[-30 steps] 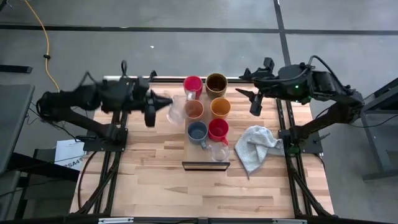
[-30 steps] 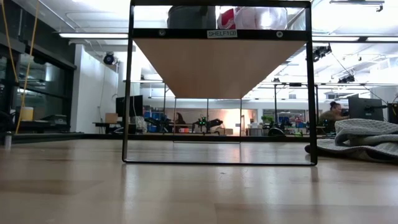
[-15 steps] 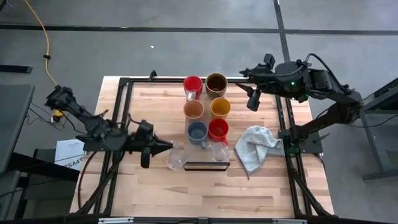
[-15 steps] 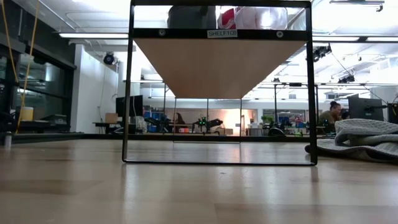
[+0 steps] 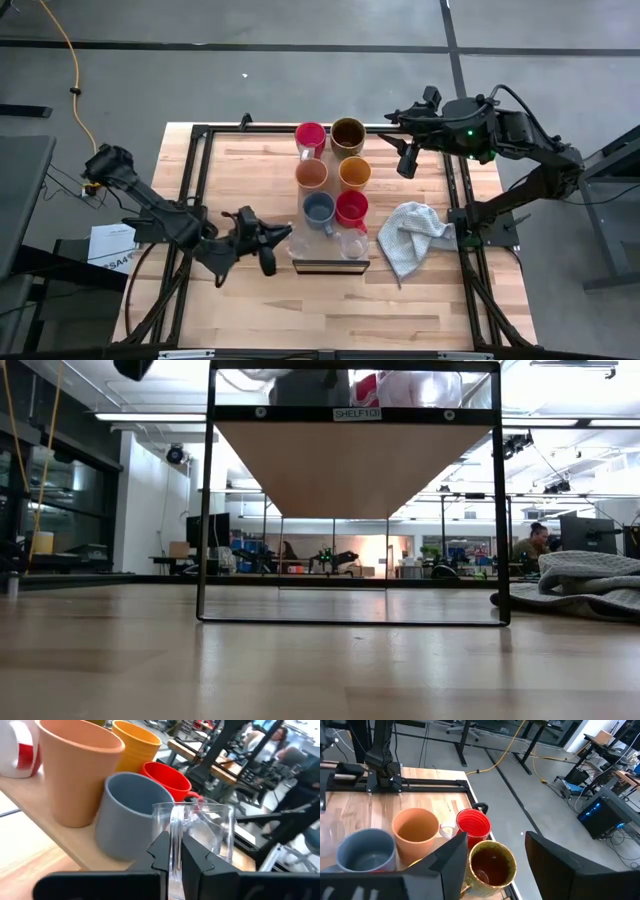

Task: Stack small to large cups/mugs on shelf
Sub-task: Put the transparent mug on the shelf

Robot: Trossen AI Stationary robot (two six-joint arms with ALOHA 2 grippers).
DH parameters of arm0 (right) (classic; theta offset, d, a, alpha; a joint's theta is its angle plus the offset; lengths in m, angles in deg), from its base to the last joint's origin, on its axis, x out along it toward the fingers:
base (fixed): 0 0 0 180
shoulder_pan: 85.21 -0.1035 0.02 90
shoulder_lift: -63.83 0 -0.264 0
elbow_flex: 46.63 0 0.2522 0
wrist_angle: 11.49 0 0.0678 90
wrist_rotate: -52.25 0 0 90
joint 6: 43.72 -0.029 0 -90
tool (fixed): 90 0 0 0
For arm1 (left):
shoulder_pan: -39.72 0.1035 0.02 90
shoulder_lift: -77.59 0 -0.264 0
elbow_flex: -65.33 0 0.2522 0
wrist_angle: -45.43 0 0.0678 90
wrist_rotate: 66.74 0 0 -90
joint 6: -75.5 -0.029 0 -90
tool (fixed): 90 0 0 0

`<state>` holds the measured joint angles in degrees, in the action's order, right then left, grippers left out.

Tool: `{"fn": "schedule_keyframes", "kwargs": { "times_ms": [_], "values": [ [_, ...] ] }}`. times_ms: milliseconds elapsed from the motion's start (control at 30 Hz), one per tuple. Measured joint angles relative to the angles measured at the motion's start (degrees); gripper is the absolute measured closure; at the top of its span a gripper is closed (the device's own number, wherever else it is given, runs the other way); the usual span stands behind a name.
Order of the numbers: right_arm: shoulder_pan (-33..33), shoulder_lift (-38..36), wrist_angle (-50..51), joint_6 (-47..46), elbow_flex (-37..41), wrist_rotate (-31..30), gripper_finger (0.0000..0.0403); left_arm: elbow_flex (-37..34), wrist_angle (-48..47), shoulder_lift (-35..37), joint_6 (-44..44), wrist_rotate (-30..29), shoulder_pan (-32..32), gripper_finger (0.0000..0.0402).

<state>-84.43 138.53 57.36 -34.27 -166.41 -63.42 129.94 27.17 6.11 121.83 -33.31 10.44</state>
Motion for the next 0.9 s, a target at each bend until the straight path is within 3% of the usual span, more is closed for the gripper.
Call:
{"fn": "schedule_keyframes", "kwargs": {
  "times_ms": [300,467,700,900],
  "values": [
    [0.0,0.0,0.0,-0.4,0.0,0.2,0.0210,0.0,5.7,-7.4,-2.6,-3.5,0.0,0.0394],
    [0.0,0.0,0.0,-0.6,0.0,0.6,0.0210,0.0,6.1,-7.6,-4.1,-4.1,0.0,0.0393],
    [0.0,0.0,0.0,-0.6,0.0,0.6,0.0210,0.1,6.0,-7.6,-12.7,-5.4,0.0,0.0381],
    [0.0,0.0,-0.1,-0.6,0.0,0.6,0.0210,0.1,5.6,-7.8,-13.5,-5.5,0.0,0.0391]
  ]
}}
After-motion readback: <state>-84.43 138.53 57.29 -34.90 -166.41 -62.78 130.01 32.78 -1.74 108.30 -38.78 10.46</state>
